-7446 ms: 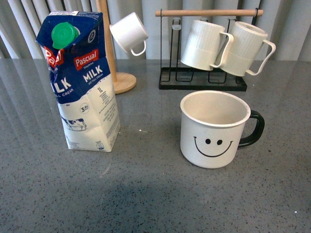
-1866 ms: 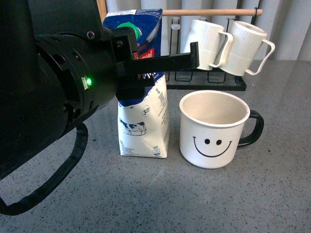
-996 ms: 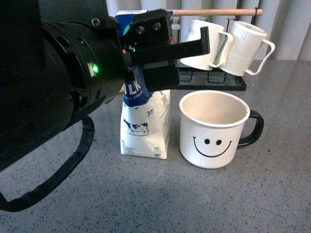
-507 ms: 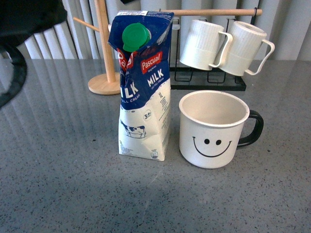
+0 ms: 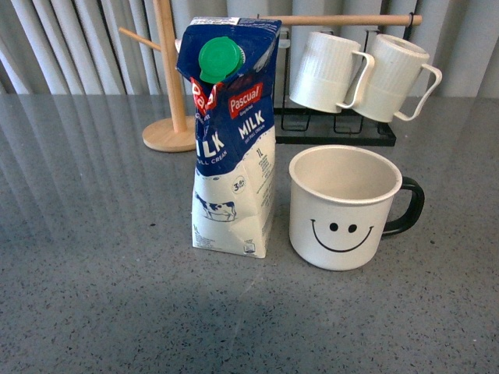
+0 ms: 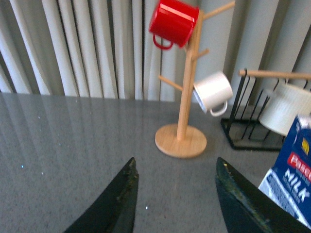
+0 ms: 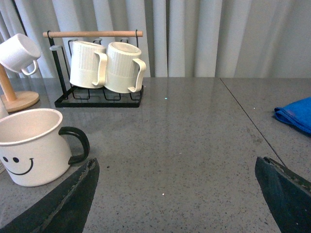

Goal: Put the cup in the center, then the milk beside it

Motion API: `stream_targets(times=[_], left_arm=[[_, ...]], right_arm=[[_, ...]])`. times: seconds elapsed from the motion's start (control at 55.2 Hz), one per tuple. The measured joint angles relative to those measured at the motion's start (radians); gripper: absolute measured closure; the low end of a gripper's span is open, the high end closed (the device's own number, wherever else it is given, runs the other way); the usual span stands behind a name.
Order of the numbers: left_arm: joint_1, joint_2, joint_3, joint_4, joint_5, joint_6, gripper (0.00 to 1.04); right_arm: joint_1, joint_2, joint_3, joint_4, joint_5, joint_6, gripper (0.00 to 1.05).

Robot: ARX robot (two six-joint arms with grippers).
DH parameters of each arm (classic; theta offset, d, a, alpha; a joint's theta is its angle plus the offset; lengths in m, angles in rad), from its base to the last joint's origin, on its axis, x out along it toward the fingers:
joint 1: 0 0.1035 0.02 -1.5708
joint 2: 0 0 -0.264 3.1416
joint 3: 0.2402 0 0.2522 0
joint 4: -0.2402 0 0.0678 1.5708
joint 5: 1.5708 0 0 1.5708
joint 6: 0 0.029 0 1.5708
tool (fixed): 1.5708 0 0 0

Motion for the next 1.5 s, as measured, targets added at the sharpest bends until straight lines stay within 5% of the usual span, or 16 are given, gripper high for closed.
stream_targets(times=[0.236, 0.489, 1.504], left_arm=[[0.067, -0.133, -0.155, 0.031, 0.061, 0.02, 1.04], [0.184, -0.252, -0.256, -0.002, 0.161, 0.022, 1.04], [0.175, -0.629, -0.373, -0.241, 0.177, 0.024, 1.04]], right_arm=[[0.0, 0.0, 0.0, 0.0, 0.0, 0.0, 0.07], [0.0, 0.0, 0.0, 0.0, 0.0, 0.0, 0.07], [0.0, 0.0, 0.0, 0.0, 0.0, 0.0, 0.07]])
